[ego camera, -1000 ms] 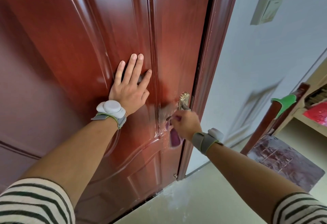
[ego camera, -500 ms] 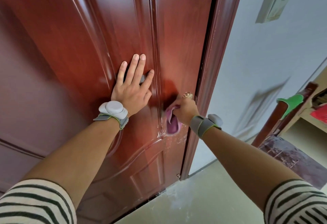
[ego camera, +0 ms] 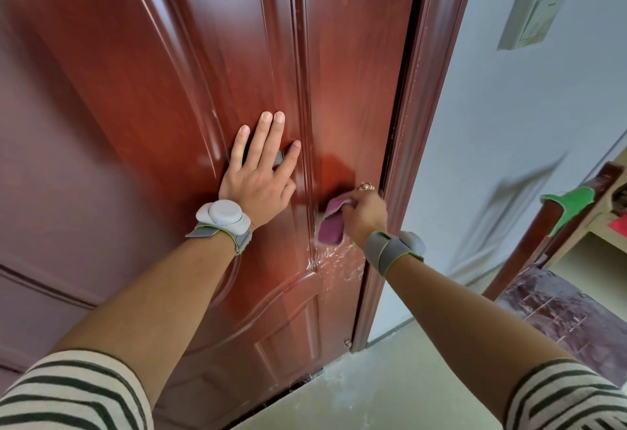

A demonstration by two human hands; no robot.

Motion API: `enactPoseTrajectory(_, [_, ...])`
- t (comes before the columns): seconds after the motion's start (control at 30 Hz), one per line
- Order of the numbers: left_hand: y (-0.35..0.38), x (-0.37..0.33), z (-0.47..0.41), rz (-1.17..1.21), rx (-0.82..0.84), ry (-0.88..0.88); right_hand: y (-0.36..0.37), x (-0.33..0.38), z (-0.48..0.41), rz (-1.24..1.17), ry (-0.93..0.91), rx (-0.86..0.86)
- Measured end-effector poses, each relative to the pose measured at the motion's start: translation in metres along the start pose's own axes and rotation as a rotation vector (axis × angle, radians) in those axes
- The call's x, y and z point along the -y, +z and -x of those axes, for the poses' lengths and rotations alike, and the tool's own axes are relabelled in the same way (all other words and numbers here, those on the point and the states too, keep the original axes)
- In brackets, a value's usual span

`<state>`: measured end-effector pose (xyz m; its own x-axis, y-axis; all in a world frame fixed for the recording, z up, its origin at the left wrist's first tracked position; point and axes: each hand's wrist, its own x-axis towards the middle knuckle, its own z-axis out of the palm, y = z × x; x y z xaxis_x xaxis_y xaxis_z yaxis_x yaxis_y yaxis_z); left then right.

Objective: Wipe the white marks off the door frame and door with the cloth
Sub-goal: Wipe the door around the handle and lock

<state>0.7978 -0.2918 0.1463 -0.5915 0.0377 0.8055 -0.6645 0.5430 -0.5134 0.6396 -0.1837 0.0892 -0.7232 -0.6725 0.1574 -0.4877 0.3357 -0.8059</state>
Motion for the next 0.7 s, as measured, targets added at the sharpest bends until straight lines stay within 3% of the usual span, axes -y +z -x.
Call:
enactPoseTrajectory(0.1, [-0.001, -0.001, 0.000, 0.005, 0.004, -0.002, -0.007, -0.008, 0.009, -0.084, 0.043, 0.122])
enactPoseTrajectory(0.3, [-0.001, 0.000, 0.000, 0.007, 0.010, -0.001, -0.014, -0.004, -0.009, -0.173, 0.047, -0.194])
enactPoseTrajectory(0.4, [-0.001, -0.001, 0.000, 0.006, 0.004, -0.003, 0.005, 0.011, -0.002, -0.197, 0.033, -0.248])
enactPoseTrajectory(0.6, [-0.001, -0.001, -0.001, 0.013, 0.003, -0.009, 0.038, -0.004, 0.033, -0.049, -0.140, 0.165])
enactPoseTrajectory(0.7, [-0.001, -0.001, 0.000, 0.014, 0.011, -0.008, 0.029, -0.006, 0.029, -0.173, -0.002, 0.048])
